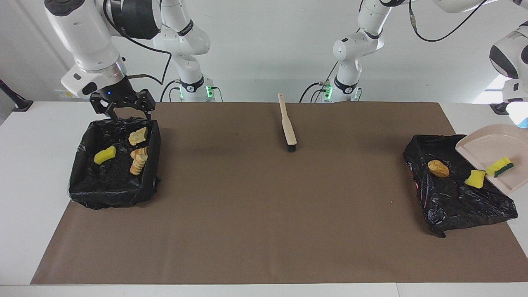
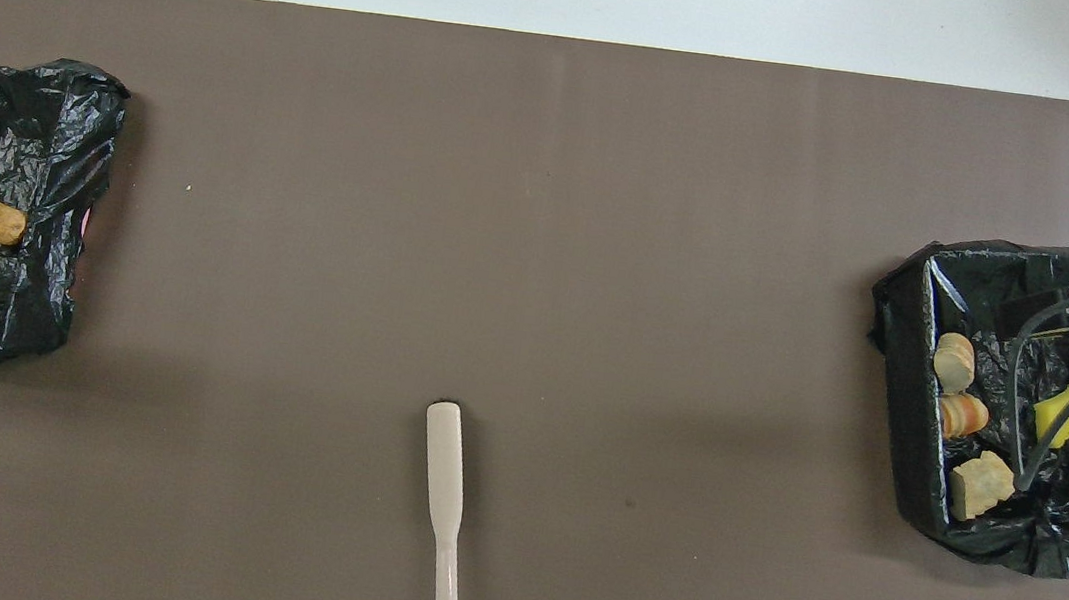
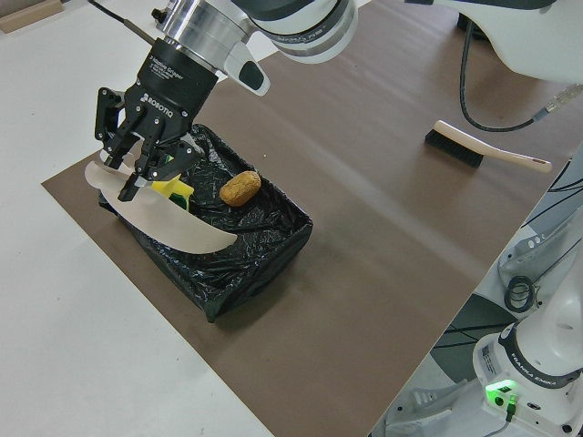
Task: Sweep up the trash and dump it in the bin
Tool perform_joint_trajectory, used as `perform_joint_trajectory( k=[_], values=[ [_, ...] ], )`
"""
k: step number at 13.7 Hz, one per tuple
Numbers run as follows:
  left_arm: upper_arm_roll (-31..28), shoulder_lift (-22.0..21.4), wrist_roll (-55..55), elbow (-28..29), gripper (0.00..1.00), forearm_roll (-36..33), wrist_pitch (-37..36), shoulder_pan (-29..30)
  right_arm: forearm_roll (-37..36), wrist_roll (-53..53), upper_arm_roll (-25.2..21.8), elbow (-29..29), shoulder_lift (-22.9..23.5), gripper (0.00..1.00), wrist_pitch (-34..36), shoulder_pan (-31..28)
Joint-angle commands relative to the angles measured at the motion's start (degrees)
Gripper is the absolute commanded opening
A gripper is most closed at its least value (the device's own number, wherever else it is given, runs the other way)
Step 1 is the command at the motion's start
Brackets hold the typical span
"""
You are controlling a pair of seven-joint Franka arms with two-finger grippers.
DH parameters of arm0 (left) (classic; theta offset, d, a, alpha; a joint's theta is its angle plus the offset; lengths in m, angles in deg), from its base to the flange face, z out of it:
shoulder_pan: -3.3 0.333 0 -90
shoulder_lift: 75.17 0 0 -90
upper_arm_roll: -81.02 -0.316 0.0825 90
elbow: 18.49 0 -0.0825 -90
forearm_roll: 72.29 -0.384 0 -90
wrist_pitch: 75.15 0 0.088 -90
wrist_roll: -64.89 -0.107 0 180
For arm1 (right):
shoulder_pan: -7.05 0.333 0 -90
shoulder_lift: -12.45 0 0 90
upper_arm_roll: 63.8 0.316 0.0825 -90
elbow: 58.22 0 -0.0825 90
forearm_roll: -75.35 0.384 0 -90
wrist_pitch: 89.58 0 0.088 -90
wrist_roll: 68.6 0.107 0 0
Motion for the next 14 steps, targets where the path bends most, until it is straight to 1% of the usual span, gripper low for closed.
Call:
perform_joint_trajectory(
  k=[1,2,4,5,7,10,12,13,14],
  values=[
    [-0.6,0.0,-0.3,-0.7,0.00,-5.5,-0.6,-3.0,1.2,5.8,0.0,4.4,-4.9,1.00,-0.3,0.4],
    [-0.6,-0.2,-0.3,-0.8,0.00,-6.8,-0.7,-3.7,4.3,7.9,-0.1,5.6,-5.8,1.00,-0.4,0.1],
    [-0.6,-0.3,-0.3,-0.9,0.00,-11.0,-1.7,-5.0,5.1,8.4,-0.1,5.3,-5.4,1.00,-0.8,-0.1],
    [-0.6,-0.2,-0.3,-0.9,0.00,-12.6,-2.7,-6.0,5.2,8.0,-0.1,4.9,-5.3,1.00,0.0,-0.1],
    [-0.6,-0.2,-0.3,-1.0,0.00,-13.3,-4.0,-6.9,5.4,7.9,0.1,4.6,-5.2,1.00,0.0,0.0],
    [-0.4,-0.6,-0.5,-4.2,0.00,-12.0,-4.3,-7.0,5.5,8.0,0.2,4.6,-5.2,1.00,0.0,0.2],
    [-0.4,-1.1,-0.5,-5.6,0.00,-8.5,-4.9,-7.1,3.2,8.2,-0.2,4.7,-5.3,1.00,-0.2,-0.5],
    [-0.3,-1.3,-0.5,-7.2,0.00,-4.8,-6.4,-7.1,2.8,7.8,-0.8,4.6,-5.5,1.00,0.0,-2.9],
    [-0.2,-1.4,-0.5,-8.7,0.00,1.0,-8.3,-7.1,3.5,7.9,-0.9,4.7,-5.6,1.00,0.2,-4.7]
  ],
)
